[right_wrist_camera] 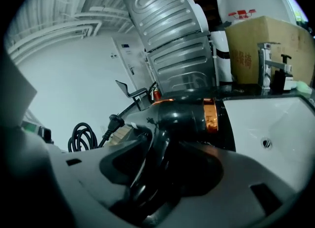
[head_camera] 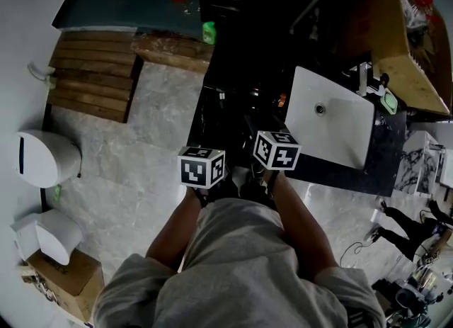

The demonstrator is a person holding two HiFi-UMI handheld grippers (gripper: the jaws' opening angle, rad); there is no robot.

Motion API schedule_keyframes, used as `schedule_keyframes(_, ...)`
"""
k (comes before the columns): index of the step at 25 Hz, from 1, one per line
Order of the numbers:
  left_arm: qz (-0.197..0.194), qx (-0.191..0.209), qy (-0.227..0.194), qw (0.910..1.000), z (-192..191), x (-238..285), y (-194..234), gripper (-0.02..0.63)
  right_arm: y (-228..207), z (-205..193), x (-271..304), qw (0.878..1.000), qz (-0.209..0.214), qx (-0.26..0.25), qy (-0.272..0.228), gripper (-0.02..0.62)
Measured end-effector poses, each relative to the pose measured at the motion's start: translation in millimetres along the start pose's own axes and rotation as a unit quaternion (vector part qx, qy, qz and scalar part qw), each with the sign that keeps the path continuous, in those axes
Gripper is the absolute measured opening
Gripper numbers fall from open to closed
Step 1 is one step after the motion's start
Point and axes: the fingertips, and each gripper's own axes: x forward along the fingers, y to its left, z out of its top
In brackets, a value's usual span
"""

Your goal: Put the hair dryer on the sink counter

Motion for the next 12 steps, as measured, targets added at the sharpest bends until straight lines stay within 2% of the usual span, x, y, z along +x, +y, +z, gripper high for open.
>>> schedule_keyframes(5,0.014,-0.004,0.000,0.9999,-3,1,1,0.115,0,4,-21,0.999,0.014,-0.036,-0.013,0.224)
schedule_keyframes(12,0.035,-0.024,-0.007,0.9991,-6,-2,6,0.115,-5,1,-45,0.998,0.028,-0.053,-0.031,0.213)
